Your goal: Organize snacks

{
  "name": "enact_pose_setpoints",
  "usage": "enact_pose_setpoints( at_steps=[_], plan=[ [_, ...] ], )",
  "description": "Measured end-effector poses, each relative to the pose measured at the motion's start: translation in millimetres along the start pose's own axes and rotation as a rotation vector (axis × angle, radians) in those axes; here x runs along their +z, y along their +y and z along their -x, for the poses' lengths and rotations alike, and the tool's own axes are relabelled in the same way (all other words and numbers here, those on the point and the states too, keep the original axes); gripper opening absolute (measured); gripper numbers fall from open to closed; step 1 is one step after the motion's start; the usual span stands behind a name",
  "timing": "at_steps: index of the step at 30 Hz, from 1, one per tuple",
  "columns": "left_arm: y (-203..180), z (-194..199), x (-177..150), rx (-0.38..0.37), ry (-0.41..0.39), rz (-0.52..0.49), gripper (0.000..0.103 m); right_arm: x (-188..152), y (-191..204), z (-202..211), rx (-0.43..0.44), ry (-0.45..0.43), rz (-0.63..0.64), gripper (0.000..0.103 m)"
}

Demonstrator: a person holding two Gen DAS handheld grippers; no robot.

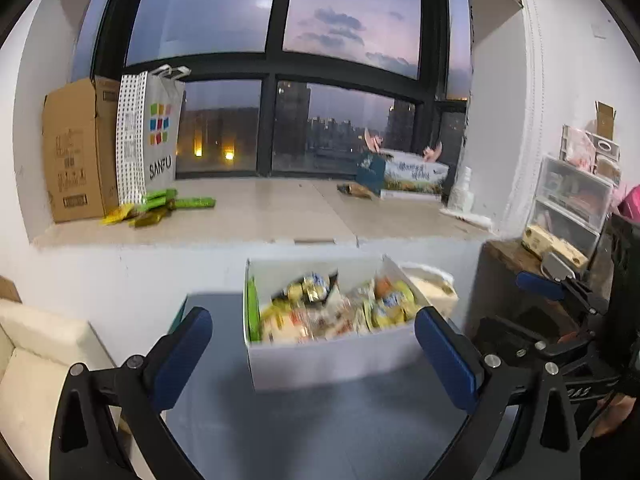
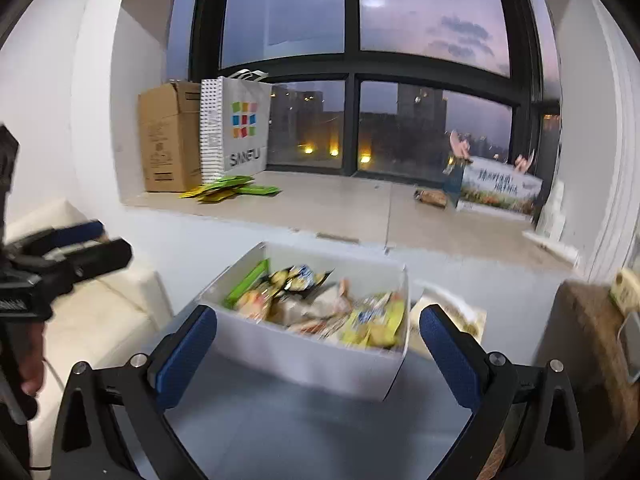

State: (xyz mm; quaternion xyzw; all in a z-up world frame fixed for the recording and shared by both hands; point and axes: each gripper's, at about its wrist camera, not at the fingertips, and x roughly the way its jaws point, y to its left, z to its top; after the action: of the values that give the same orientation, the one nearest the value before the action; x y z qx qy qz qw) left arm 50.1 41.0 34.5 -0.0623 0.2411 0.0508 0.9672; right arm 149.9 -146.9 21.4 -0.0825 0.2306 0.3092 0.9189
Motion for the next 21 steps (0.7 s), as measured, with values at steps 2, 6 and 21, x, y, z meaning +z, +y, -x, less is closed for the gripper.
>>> enact_pose_setpoints(
  at_steps=[2, 6, 21],
  plan=[
    [-6, 9, -15, 0.016, 0.010, -0.003, 0.103, -14, 1, 15, -0.007, 0.010, -0.021, 0.103],
    [-20, 21, -41, -0.023, 0.060, -0.012, 0.103, -43, 1, 34, -0.004, 0.065, -0.082, 0.103],
    [-37, 28, -64, -0.052, 0.107, -0.018, 0.103, -64, 4, 53, 0.013, 0.098, -0.095, 0.103]
  ],
)
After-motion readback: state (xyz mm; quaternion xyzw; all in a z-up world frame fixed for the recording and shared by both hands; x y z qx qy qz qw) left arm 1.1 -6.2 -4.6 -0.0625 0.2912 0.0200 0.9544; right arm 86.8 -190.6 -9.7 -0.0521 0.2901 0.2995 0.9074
